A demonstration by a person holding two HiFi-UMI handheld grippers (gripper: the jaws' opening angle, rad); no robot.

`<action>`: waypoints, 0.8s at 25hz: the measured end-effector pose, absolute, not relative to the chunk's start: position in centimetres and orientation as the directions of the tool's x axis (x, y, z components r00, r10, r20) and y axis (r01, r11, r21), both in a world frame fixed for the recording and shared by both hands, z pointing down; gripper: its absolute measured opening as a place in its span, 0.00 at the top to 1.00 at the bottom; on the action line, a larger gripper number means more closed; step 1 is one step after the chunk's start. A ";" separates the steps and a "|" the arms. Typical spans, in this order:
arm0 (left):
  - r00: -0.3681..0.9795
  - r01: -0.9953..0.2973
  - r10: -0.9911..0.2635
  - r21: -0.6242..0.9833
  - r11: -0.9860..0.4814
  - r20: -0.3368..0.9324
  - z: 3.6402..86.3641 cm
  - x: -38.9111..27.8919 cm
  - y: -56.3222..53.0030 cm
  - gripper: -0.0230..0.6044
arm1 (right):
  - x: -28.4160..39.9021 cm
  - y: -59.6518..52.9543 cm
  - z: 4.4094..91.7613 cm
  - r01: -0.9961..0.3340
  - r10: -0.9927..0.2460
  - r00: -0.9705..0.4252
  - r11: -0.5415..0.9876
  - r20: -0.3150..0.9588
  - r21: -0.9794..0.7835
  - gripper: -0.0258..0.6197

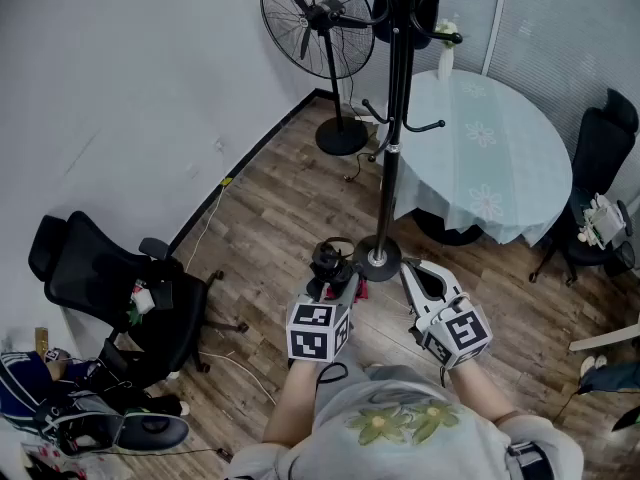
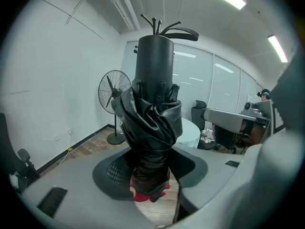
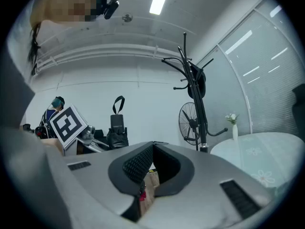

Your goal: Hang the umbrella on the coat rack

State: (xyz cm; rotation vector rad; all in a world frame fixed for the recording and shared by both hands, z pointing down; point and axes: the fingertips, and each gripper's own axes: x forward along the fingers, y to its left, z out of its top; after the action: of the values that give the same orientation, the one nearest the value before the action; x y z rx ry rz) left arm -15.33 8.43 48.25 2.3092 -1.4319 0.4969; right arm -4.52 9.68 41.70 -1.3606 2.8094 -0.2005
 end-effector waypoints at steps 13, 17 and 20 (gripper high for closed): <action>0.372 -0.921 -0.780 0.095 -0.378 0.503 47.6 -12.6 12.6 0.63 | -1.4 13.9 40.3 -0.766 -0.773 -0.635 0.631 -0.010 -0.124 0.96; 0.373 -0.919 -0.770 0.095 -0.382 0.517 48.0 -12.6 12.6 0.63 | -1.7 13.7 40.4 -0.779 -0.784 -0.621 0.618 -0.002 -0.110 0.96; 0.375 -0.918 -0.765 0.095 -0.385 0.524 48.2 -12.4 11.8 0.63 | -1.7 13.2 40.7 -0.773 -0.778 -0.629 0.625 -0.004 -0.109 0.95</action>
State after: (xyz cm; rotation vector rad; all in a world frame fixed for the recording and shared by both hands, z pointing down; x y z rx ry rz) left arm -12.40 11.77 48.18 2.2695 -1.4648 0.5691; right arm -1.73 13.20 40.67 -1.3299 2.7860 -0.1504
